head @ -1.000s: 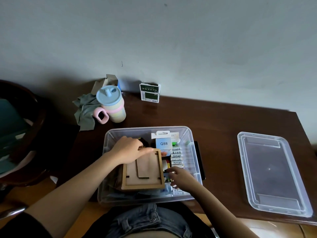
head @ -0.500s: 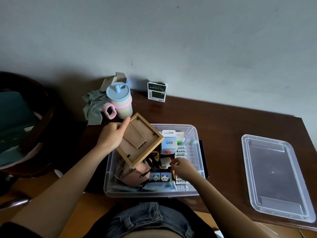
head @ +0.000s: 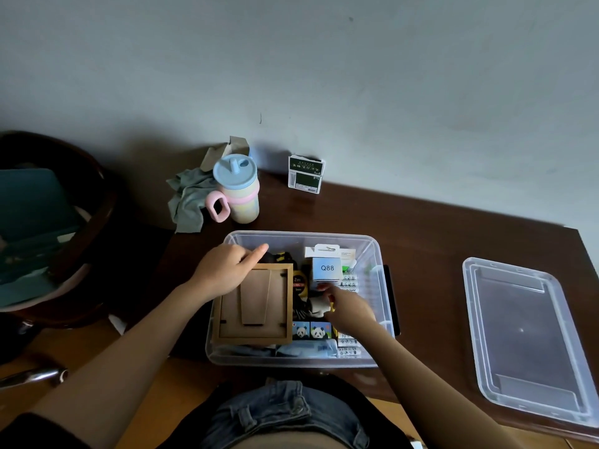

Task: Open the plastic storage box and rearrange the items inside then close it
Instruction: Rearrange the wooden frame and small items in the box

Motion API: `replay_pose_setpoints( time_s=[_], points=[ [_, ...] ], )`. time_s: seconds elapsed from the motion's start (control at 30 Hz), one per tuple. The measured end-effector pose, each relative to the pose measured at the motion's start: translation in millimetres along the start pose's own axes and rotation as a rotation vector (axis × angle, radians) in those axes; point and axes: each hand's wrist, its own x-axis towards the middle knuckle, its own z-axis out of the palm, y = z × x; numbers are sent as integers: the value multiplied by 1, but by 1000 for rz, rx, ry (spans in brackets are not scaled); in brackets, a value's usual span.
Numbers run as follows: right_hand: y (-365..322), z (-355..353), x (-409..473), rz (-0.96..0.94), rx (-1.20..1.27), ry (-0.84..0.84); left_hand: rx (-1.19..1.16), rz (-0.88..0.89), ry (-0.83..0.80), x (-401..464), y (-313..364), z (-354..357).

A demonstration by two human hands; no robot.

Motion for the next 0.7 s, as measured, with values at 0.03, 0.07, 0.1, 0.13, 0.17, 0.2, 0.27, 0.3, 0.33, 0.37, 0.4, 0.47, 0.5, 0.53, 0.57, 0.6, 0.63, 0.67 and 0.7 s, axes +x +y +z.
replay_pose_setpoints(
  time_s=[0.03,0.07,0.1,0.13,0.17,0.2,0.27,0.3,0.33,0.37,0.4,0.47,0.5,0.53,0.57,0.6,0.63,0.67,0.7],
  points=[
    [-1,0,1,-3,-25,-8,-22,6,-10,-1,0,1],
    [-3,0,2,-1,-46,-20,-35,16,-18,-1,1,2],
    [-4,0,3,1,-62,-33,-37,28,-27,-1,2,3],
    [-5,0,5,5,-73,-47,-32,41,-39,-1,3,4],
    [-6,0,6,11,-85,-62,-22,53,-51,-1,4,4],
    [-7,0,8,19,-93,-75,-4,62,-64,0,5,4],
    [-10,0,11,29,-86,-92,39,69,-96,0,7,3],
    [-12,1,12,35,-79,-96,49,74,-111,0,7,2],
    [-14,2,14,45,-81,-98,51,85,-121,0,8,1],
    [-15,2,15,57,-92,-98,51,96,-126,0,8,0],
    [-15,3,16,71,-102,-96,53,105,-128,-1,10,0],
    [-16,4,18,81,-112,-90,50,124,-128,-2,13,-1],
    [-16,5,19,73,-123,-89,44,139,-128,-3,15,0],
    [-16,5,20,64,-138,-89,42,156,-129,-4,17,1],
    [-15,4,21,58,-155,-91,43,173,-130,-4,20,2],
    [-15,3,21,54,-170,-94,47,187,-132,-5,23,2],
    [-14,2,21,46,-188,-97,53,199,-136,-5,25,3],
    [-13,1,21,31,-209,-100,59,206,-146,-5,27,3],
    [-13,-1,21,14,-230,-103,64,208,-160,-5,29,3]
  ],
)
